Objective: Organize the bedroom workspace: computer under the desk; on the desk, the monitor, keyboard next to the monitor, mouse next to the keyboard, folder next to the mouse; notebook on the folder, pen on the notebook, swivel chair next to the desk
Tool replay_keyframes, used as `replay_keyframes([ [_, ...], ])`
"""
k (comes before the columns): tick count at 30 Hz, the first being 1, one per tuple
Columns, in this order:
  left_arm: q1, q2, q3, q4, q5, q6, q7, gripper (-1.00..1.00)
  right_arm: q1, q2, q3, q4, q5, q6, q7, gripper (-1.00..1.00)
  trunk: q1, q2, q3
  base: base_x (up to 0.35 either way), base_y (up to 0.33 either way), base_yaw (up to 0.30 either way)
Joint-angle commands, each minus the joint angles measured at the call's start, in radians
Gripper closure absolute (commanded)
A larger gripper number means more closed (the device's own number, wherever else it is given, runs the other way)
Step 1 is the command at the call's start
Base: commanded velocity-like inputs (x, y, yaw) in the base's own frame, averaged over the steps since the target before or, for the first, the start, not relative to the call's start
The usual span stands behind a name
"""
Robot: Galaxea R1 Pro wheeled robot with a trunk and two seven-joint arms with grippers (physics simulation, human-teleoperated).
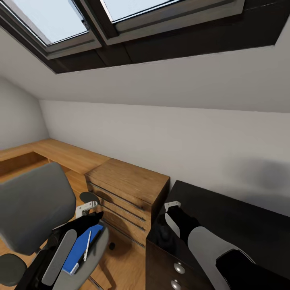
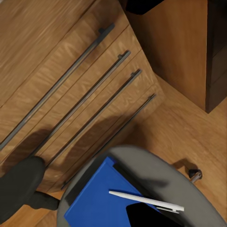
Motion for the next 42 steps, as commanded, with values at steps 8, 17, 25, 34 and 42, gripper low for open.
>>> replay_keyframes([
  [8, -0.001, 0.001, -0.002, -0.001, 0.009, 0.001, 0.01, -1.0, 0.0, 0.0, 0.02, 0.002, -0.011, 0.004, 0.003, -1.0, 0.012, -0.022, -0.011, 0.0, 0.0, 0.0],
  [17, -0.001, 0.0, -0.002, -0.001, 0.009, 0.001, 0.01, -1.0, 0.0, 0.0, 0.063, 0.002, -0.012, 0.005, 0.033, -1.0, 0.046, -0.085, -0.039, 0.0, 0.0, 0.0],
  [25, -0.001, 0.0, -0.002, -0.001, 0.009, 0.001, 0.011, -1.0, 0.0, 0.0, 0.064, 0.002, -0.011, 0.005, 0.034, -1.0, 0.077, -0.141, -0.064, 0.0, 0.0, 0.0],
  [34, -0.001, 0.001, -0.002, -0.001, 0.009, 0.001, 0.01, -1.0, 0.0, 0.0, 0.065, 0.002, -0.009, 0.005, 0.034, -1.0, 0.111, -0.204, -0.092, 0.0, 0.0, 0.0],
  [42, -0.001, 0.0, -0.002, -0.001, 0.009, 0.001, 0.01, -1.0, 0.0, 0.0, 0.066, 0.003, -0.009, 0.006, 0.034, -1.0, 0.134, -0.246, -0.111, 0.0, 0.0, 0.0],
])
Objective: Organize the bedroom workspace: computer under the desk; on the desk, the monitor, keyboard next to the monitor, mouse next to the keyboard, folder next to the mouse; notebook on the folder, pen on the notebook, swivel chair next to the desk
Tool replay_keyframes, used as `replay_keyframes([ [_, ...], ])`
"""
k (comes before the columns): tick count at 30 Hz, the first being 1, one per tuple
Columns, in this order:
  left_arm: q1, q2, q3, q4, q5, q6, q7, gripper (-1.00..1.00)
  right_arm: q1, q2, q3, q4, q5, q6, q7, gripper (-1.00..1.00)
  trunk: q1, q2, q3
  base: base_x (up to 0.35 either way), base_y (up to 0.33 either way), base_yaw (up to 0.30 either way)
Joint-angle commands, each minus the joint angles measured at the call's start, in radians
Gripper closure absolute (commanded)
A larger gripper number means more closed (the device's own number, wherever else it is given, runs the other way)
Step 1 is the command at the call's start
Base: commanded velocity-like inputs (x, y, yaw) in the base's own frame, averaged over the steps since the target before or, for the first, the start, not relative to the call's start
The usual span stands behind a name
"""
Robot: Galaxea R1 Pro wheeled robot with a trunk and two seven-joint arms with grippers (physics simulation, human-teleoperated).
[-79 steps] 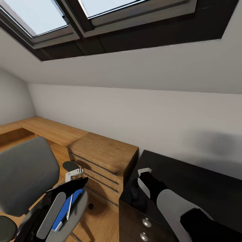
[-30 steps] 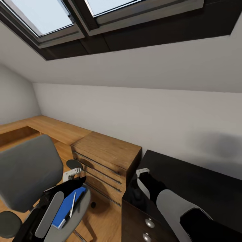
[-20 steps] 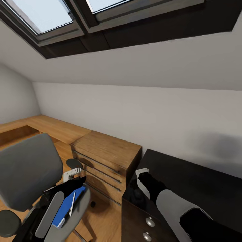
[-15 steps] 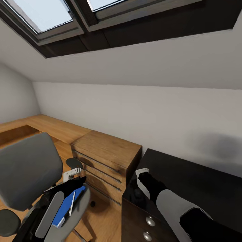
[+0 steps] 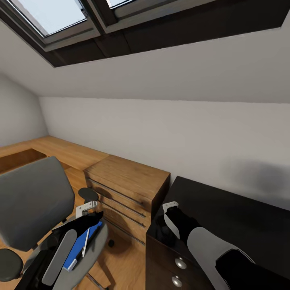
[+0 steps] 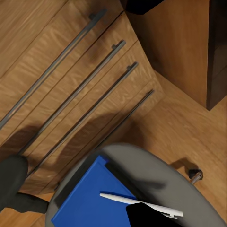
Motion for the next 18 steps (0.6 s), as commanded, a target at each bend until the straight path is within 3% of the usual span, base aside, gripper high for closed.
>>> replay_keyframes([
  [1, -0.001, 0.001, -0.002, -0.001, 0.01, 0.001, 0.01, -1.0, -0.001, 0.0, 0.006, -0.001, -0.011, 0.004, -0.009, -1.0, 0.0, -0.001, -0.001, 0.0, 0.0, 0.0],
  [9, -0.001, 0.003, 0.0, -0.001, 0.011, 0.001, 0.011, -1.0, -0.001, 0.0, 0.009, 0.0, -0.011, 0.004, -0.007, -1.0, 0.0, -0.001, -0.001, 0.0, 0.0, 0.0],
  [18, -0.001, 0.002, 0.025, -0.001, 0.013, 0.003, 0.01, -1.0, -0.001, 0.0, 0.022, 0.0, -0.011, 0.004, -0.007, -1.0, 0.0, -0.001, -0.001, -0.142, 0.0, 0.0],
])
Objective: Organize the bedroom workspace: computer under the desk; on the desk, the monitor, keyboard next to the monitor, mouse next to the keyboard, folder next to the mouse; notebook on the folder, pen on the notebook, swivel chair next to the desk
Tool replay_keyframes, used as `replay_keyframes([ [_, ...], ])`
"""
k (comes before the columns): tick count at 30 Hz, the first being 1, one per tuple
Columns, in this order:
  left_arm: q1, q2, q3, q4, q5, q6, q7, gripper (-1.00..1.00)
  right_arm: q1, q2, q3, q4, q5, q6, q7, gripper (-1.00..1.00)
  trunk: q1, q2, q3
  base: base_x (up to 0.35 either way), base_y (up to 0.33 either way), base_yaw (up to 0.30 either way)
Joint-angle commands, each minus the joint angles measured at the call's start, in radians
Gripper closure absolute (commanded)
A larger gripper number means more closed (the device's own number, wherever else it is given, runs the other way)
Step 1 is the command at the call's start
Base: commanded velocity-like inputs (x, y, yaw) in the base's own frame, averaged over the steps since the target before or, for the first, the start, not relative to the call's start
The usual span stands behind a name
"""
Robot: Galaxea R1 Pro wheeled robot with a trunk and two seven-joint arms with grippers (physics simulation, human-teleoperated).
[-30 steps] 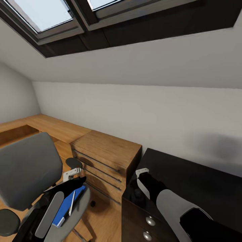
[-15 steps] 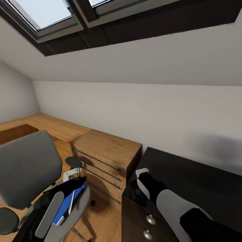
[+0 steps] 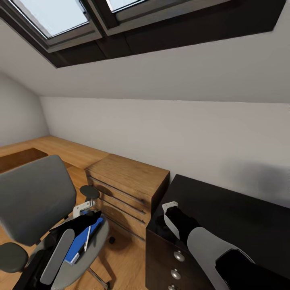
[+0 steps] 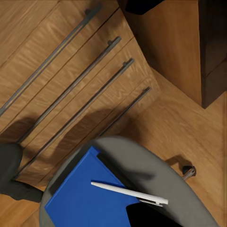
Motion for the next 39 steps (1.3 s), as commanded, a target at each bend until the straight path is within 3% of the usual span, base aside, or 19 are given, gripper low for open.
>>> replay_keyframes([
  [1, -0.001, 0.001, -0.002, -0.001, 0.011, 0.001, 0.01, -1.0, -0.001, 0.0, 0.007, -0.001, -0.011, 0.004, -0.008, -1.0, 0.0, -0.001, -0.001, -0.055, 0.0, 0.0],
  [13, -0.001, 0.0, 0.0, -0.001, 0.011, 0.001, 0.01, -1.0, -0.001, 0.0, 0.009, -0.001, -0.011, 0.004, -0.008, -1.0, 0.0, -0.001, -0.001, -0.013, 0.0, 0.0],
  [29, -0.001, 0.0, -0.002, -0.001, 0.01, 0.001, 0.01, -1.0, -0.001, 0.0, 0.009, -0.001, -0.011, 0.003, -0.008, -1.0, 0.061, -0.113, -0.051, 0.0, 0.0, 0.0],
  [39, -0.001, 0.0, -0.002, -0.001, 0.01, 0.001, 0.01, -1.0, -0.001, 0.0, 0.009, -0.001, -0.011, 0.003, -0.008, -1.0, 0.061, -0.113, -0.051, 0.0, 0.0, 0.0],
])
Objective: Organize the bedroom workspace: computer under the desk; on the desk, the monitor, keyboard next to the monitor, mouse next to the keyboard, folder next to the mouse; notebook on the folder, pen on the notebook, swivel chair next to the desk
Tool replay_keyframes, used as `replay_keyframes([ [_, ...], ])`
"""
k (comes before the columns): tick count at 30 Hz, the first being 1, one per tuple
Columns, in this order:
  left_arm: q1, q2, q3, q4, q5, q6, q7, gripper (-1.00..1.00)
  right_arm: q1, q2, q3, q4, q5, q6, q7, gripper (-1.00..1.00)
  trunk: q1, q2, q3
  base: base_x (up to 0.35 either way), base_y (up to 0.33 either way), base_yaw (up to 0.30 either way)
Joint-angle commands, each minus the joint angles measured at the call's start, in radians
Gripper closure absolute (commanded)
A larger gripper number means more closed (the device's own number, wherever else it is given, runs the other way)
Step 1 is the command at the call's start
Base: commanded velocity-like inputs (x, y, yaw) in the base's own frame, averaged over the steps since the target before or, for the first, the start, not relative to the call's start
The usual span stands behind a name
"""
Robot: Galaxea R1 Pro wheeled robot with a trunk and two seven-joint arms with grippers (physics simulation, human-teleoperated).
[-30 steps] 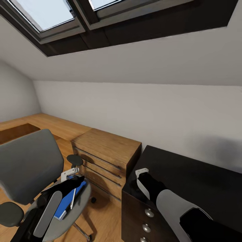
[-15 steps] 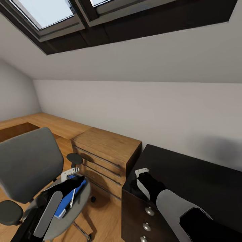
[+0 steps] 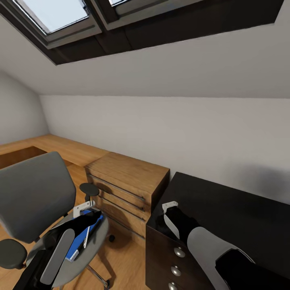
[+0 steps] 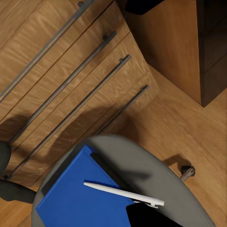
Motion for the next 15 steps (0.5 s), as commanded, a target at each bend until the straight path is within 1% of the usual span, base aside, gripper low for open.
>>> replay_keyframes([
  [1, -0.001, 0.001, -0.002, -0.001, 0.01, 0.001, 0.01, -1.0, 0.0, 0.0, 0.008, 0.001, -0.005, 0.006, -0.009, -1.0, 0.0, -0.001, -0.001, 0.0, 0.0, 0.0],
  [15, -0.001, 0.001, -0.002, -0.001, 0.01, 0.001, 0.01, -1.0, 0.0, 0.0, 0.008, 0.001, -0.005, 0.005, -0.009, -1.0, 0.0, -0.001, -0.001, 0.0, 0.0, 0.0],
])
